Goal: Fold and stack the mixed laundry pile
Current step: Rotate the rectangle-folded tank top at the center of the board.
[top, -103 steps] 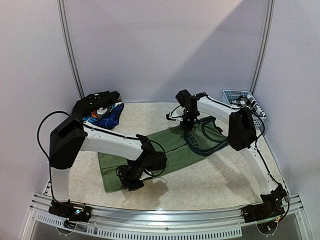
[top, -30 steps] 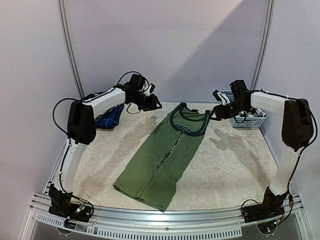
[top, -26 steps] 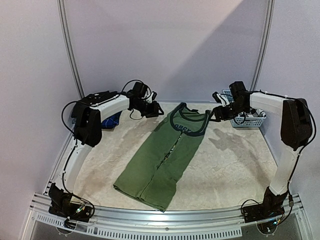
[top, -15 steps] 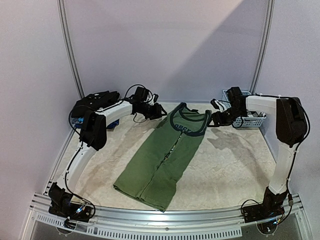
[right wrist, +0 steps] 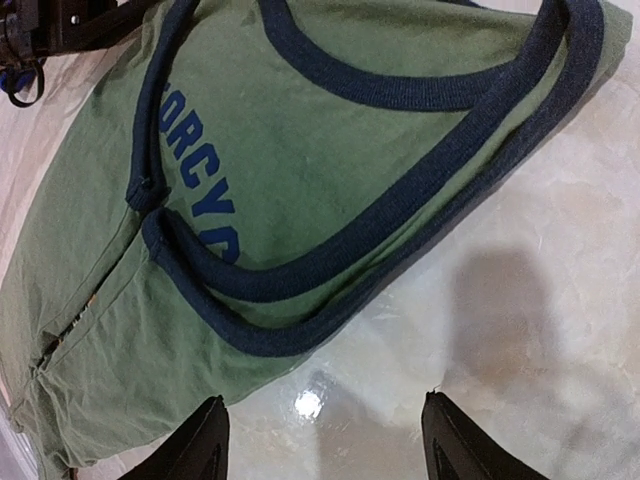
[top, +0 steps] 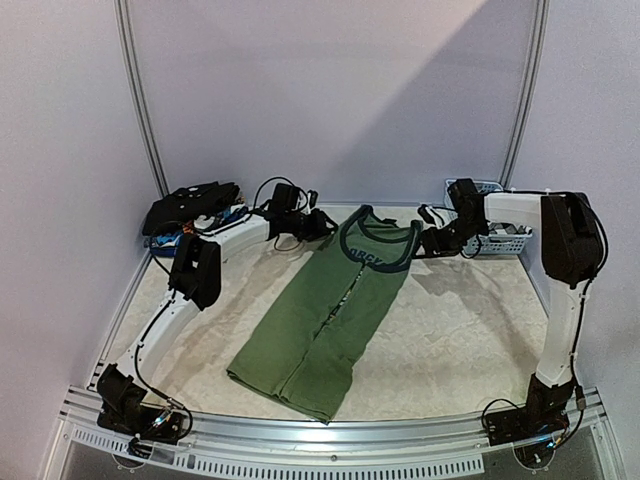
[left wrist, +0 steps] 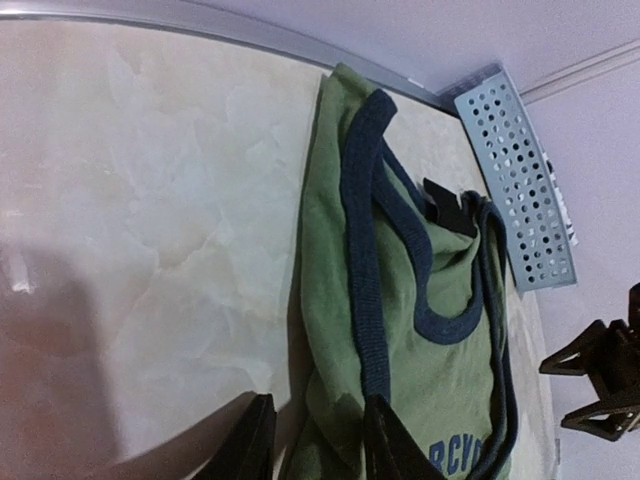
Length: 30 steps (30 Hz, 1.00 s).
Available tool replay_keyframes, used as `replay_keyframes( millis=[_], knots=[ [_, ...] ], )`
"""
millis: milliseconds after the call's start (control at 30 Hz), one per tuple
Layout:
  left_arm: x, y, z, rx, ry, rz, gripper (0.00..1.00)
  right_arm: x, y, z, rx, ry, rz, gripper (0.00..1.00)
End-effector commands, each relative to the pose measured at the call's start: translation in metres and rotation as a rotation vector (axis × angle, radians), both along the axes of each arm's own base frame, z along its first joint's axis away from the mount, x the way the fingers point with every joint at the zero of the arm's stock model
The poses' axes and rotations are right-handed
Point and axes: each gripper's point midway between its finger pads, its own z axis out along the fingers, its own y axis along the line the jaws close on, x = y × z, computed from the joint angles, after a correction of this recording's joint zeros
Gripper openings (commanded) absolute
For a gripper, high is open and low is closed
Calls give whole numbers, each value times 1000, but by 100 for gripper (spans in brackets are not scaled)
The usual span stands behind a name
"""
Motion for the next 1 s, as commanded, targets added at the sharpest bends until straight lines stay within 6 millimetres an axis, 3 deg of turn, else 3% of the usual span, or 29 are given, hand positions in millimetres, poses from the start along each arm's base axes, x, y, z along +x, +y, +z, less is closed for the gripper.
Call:
replay_keyframes(
  millis=[0,100,233,367,567,967],
  knots=[
    [-8,-6,-23,-18,47,-18,29,18,-3,-9,-1,26,-38,66],
    [-5,-2,-22,-23,45,-11,14,28,-3,-15,-6,37,-44,66],
    [1,1,-20,-74,50,9,1,33,-6,-27,-23,45,-45,66],
    [8,10,-18,-84,56,46,0,33,-11,-31,-26,54,-49,66],
    [13,39,-12,-35,51,123,0,35,-17,-31,-18,52,-61,66],
    [7,87,-13,41,73,209,0,37,-13,-30,5,52,-61,66]
  ],
)
